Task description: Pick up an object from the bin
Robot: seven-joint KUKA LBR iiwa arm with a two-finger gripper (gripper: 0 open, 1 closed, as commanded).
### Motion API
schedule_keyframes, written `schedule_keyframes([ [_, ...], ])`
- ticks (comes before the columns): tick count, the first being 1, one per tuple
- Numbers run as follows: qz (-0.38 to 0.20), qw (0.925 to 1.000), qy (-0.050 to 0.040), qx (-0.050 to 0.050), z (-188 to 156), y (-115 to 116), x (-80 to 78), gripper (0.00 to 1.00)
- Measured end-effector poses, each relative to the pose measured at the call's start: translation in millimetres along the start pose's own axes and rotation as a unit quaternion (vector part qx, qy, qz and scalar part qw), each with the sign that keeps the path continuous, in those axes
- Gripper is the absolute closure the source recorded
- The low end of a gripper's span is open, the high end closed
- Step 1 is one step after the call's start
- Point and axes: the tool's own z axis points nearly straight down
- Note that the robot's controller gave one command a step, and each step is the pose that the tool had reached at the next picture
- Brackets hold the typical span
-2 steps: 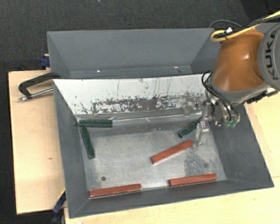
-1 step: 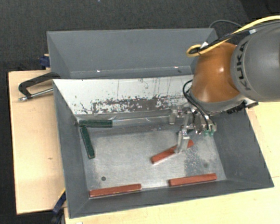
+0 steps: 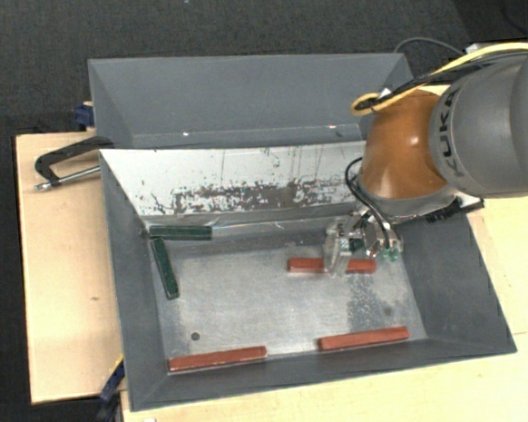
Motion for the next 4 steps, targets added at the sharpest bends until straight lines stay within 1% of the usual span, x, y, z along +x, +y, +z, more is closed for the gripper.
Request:
schedule_keyframes([
  [1, 0.000, 1.0000, -0.0007, 0.000, 1, 1, 0.0, 0.00],
  [2, 0.000, 1.0000, -0.0006, 0.000, 1, 1, 0.0, 0.00],
  [3, -0.042, 0.9991, 0.0016, 0.001, -18, 11, -2.6, 0.00],
  [4, -0.076, 0.9971, -0.0019, 0.000, -20, 17, 46.8, 0.00],
])
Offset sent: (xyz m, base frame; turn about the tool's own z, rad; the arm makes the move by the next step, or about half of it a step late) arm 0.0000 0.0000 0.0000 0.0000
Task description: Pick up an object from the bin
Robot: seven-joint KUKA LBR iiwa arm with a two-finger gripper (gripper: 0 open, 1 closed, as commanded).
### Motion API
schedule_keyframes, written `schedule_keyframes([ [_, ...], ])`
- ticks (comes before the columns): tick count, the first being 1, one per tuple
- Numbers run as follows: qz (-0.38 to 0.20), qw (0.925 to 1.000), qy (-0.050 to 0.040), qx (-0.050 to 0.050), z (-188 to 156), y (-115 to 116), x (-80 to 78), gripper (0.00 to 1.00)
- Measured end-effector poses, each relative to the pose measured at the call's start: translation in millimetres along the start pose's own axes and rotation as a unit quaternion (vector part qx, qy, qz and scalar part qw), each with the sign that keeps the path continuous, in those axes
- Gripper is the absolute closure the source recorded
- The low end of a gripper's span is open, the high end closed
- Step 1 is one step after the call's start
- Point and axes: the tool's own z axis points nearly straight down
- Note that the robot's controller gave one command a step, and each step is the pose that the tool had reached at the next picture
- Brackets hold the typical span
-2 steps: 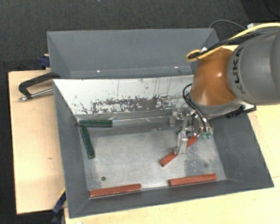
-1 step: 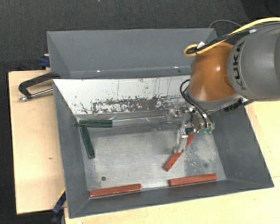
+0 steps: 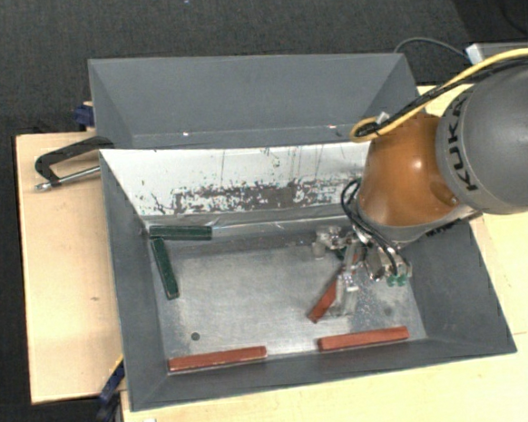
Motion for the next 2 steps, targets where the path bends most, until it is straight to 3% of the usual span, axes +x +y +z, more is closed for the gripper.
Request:
schedule_keyframes([
  [1, -0.065, 0.9979, 0.0031, 0.000, 18.4, -63.7, 36.2, 1.00],
  [2, -0.065, 0.9979, 0.0031, 0.000, 18.4, -63.6, 36.2, 1.00],
])
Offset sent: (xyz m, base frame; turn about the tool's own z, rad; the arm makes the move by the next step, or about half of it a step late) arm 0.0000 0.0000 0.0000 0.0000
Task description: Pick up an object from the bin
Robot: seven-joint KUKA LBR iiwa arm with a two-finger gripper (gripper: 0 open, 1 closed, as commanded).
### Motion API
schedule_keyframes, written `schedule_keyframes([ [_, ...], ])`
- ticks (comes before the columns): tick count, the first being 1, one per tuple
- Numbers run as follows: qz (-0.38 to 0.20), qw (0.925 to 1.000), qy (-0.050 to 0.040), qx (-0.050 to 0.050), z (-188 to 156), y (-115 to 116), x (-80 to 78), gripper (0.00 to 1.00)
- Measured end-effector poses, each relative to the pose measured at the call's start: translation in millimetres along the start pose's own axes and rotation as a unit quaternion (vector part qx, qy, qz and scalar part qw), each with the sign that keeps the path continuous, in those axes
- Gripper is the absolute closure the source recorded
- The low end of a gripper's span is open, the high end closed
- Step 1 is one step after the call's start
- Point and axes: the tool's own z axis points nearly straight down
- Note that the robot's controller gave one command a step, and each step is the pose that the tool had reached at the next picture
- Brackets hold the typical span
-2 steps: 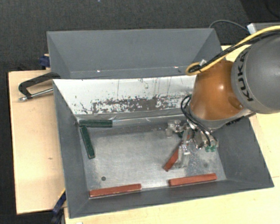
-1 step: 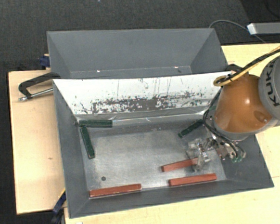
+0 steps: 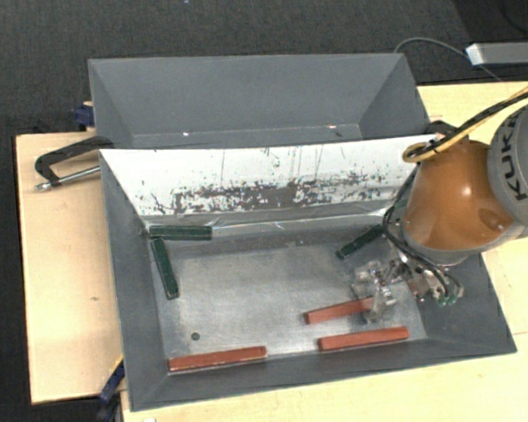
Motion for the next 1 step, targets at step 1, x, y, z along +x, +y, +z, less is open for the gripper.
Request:
schedule_keyframes([
  [1, -0.037, 0.9993, -0.0024, 0.001, -126.6, 24.2, -33.4, 1.00],
])
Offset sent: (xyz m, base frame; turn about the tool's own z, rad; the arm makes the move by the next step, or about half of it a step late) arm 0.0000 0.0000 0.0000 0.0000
